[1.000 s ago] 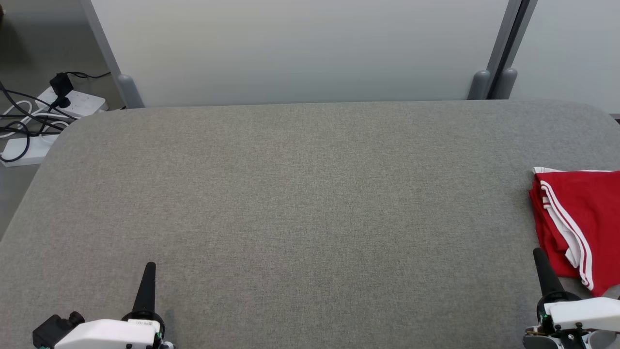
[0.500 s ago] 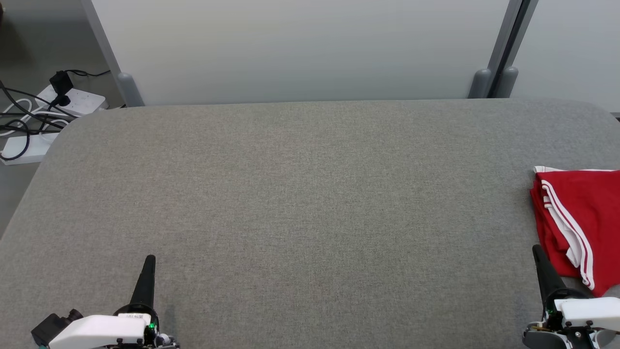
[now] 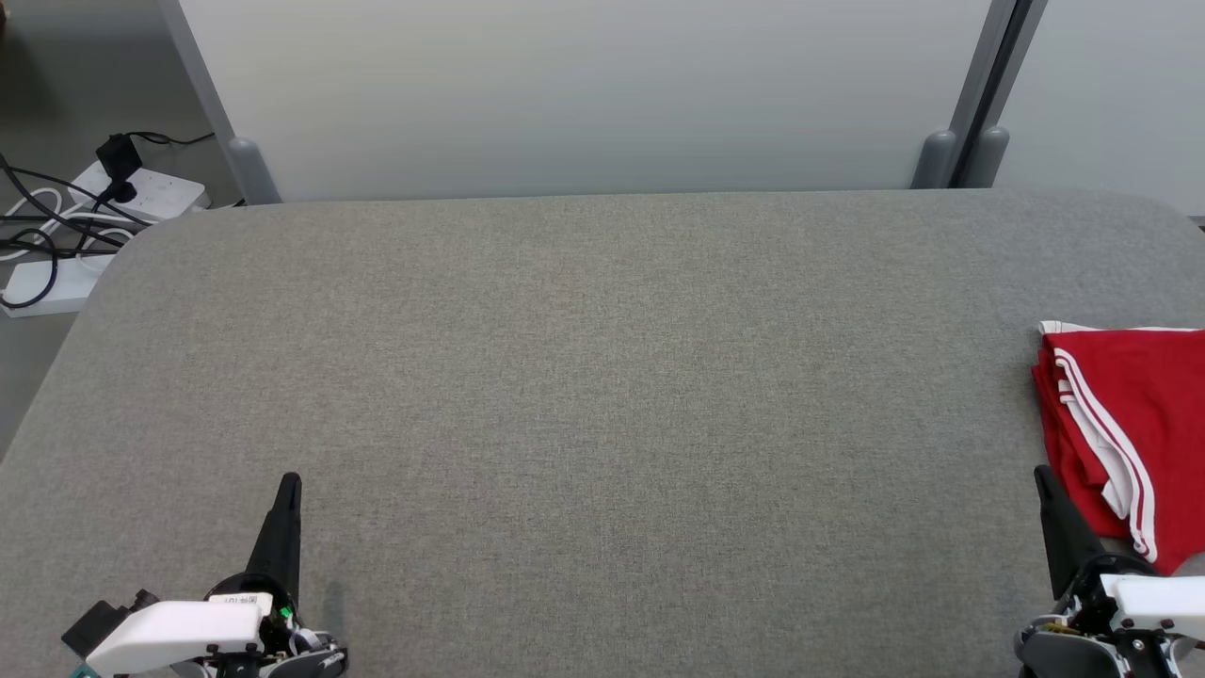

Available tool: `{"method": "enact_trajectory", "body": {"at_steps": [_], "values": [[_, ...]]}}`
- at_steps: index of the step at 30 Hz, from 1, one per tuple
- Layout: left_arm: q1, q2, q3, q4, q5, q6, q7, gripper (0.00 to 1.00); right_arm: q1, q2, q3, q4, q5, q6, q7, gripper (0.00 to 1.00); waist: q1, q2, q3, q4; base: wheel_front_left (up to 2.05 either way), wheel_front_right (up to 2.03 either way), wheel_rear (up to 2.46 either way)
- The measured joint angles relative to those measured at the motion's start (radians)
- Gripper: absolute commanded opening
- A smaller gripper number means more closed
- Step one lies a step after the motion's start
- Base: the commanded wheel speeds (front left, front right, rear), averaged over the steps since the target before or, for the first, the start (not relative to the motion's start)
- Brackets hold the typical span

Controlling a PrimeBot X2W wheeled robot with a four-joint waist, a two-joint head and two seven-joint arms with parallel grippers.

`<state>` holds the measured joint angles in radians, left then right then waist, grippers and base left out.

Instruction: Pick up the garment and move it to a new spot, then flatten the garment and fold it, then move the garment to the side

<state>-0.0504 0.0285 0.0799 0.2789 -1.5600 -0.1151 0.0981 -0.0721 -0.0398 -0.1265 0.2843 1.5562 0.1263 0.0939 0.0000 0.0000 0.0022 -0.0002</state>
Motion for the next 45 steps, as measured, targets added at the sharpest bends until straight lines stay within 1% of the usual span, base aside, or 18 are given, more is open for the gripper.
{"method": "enact_trajectory", "body": {"at_steps": [5, 45], "values": [[0.000, 0.000, 0.001, -0.006, -0.044, -0.007, 0.008, 0.00, 0.000, 0.000, -0.002, -0.008, 0.041, 0.000, 0.012, 0.00, 0.0000, 0.0000, 0.001, 0.000, 0.00, 0.00, 0.00], [0.000, 0.000, 0.001, -0.006, -0.044, -0.007, 0.008, 0.00, 0.000, 0.000, -0.002, -0.009, 0.041, 0.000, 0.012, 0.00, 0.0000, 0.0000, 0.001, 0.000, 0.00, 0.00, 0.00]]}}
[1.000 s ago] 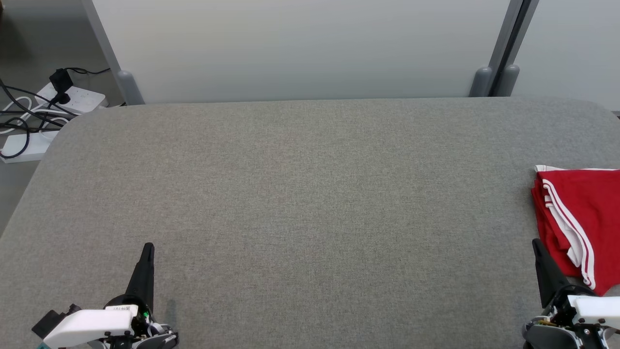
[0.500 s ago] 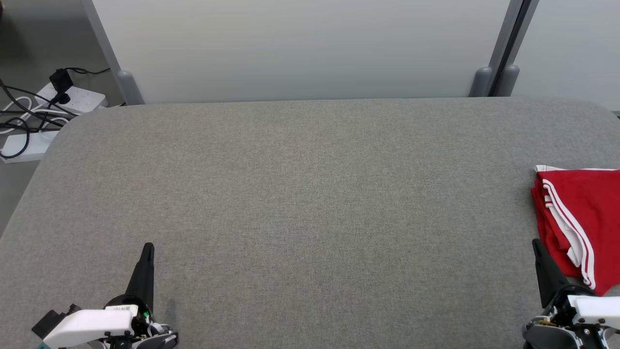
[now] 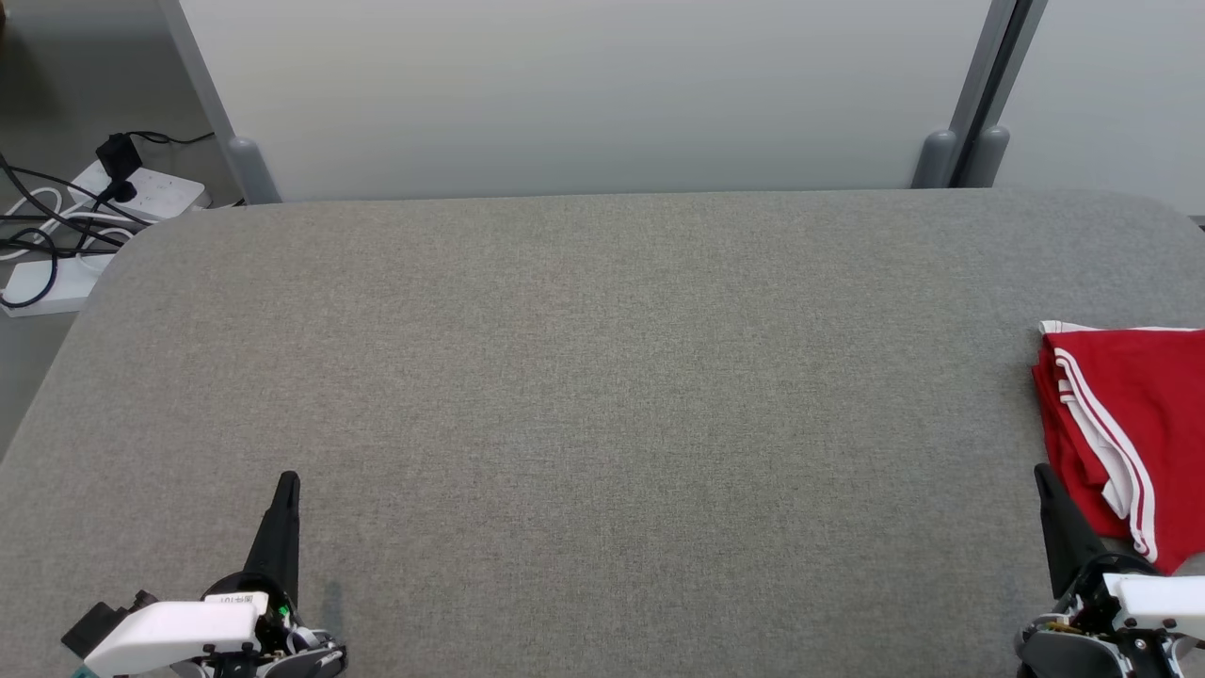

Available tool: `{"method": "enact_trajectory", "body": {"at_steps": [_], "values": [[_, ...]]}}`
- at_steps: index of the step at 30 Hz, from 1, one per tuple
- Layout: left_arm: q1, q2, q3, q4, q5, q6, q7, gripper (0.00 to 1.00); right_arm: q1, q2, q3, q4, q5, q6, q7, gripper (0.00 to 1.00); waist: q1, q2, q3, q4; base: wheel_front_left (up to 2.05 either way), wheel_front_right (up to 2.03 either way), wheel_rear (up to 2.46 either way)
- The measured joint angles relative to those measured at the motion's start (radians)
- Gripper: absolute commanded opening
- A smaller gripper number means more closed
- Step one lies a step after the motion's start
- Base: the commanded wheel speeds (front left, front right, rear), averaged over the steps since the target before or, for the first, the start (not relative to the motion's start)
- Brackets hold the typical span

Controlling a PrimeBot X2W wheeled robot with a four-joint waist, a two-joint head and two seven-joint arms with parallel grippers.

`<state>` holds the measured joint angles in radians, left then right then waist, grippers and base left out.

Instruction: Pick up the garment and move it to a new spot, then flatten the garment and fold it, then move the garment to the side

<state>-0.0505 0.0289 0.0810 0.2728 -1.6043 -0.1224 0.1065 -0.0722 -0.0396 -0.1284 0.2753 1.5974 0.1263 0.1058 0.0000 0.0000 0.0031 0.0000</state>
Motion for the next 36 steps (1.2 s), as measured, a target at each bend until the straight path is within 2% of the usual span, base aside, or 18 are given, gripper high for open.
{"method": "enact_trajectory", "body": {"at_steps": [36], "values": [[0.000, 0.000, 0.000, 0.000, 0.000, 0.000, 0.000, 0.00, 0.000, 0.000, 0.000, 0.000, 0.000, 0.000, 0.000, 0.00, 0.0000, 0.0000, 0.000, 0.000, 0.00, 0.00, 0.00]]}}
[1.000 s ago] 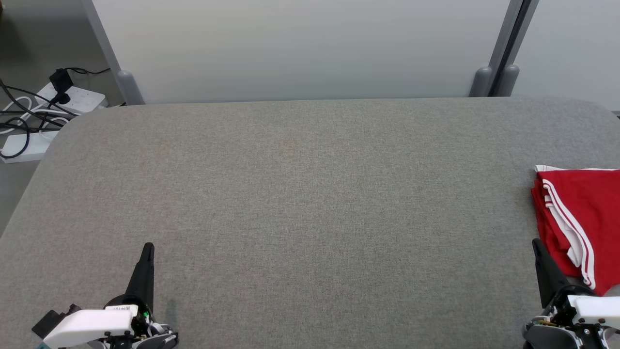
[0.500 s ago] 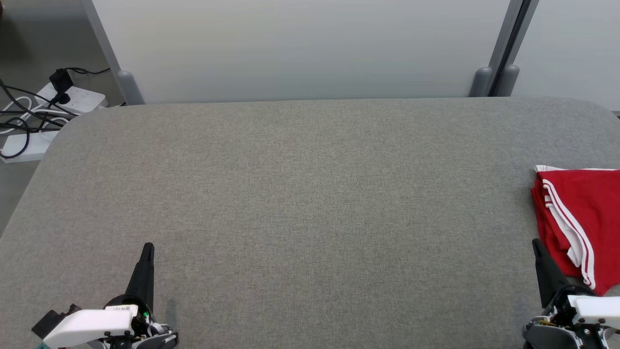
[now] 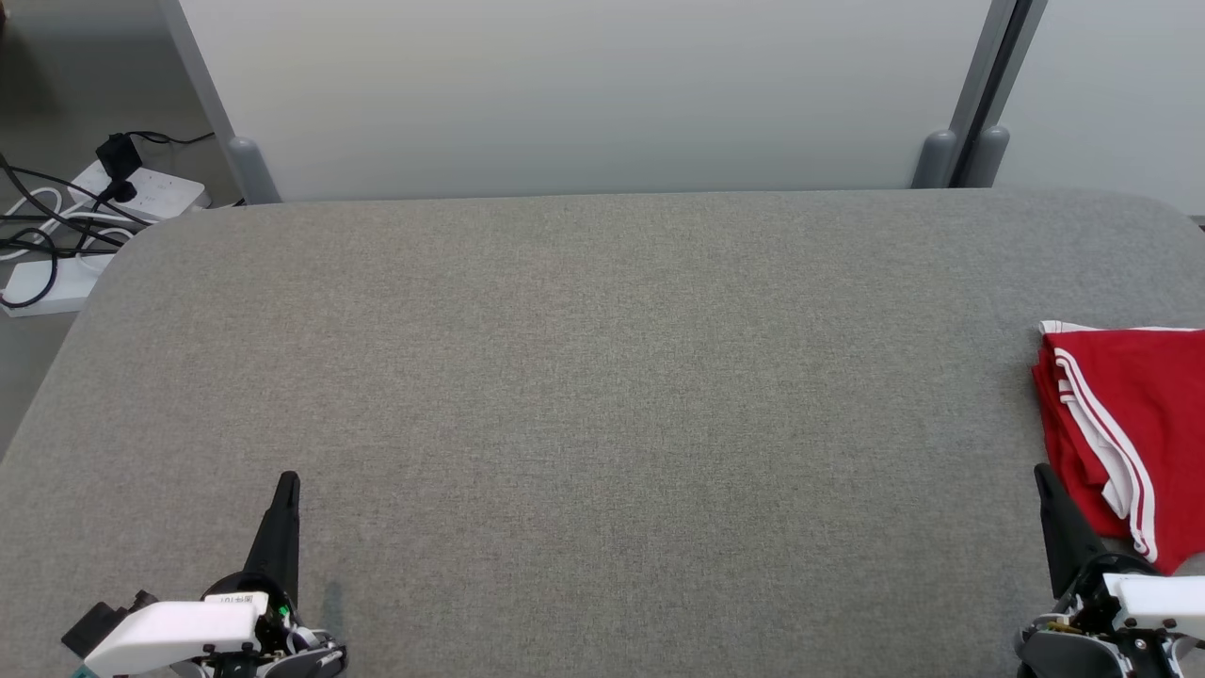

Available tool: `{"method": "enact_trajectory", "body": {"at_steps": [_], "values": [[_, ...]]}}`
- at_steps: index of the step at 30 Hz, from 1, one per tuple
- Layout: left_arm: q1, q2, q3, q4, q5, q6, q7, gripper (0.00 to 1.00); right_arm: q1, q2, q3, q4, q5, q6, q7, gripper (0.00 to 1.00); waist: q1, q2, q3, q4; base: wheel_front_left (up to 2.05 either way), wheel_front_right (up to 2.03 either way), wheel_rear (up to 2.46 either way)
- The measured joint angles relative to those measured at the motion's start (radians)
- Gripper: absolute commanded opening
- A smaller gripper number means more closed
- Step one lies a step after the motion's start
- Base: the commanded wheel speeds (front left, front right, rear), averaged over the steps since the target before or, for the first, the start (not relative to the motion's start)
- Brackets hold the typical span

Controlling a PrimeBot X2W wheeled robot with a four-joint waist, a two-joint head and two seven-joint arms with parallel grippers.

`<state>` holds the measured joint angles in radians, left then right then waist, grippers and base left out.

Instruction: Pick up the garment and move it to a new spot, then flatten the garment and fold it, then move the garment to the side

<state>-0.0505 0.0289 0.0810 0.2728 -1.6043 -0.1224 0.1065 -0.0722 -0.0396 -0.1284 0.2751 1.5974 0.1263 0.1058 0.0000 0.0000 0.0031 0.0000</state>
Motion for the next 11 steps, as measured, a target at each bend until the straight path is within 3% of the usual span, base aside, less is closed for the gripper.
{"method": "enact_trajectory", "body": {"at_steps": [11], "values": [[0.000, 0.000, 0.000, 0.000, 0.000, 0.000, 0.000, 0.00, 0.000, 0.000, 0.000, 0.000, 0.000, 0.000, 0.000, 0.00, 0.0000, 0.0000, 0.000, 0.000, 0.00, 0.00, 0.00]]}}
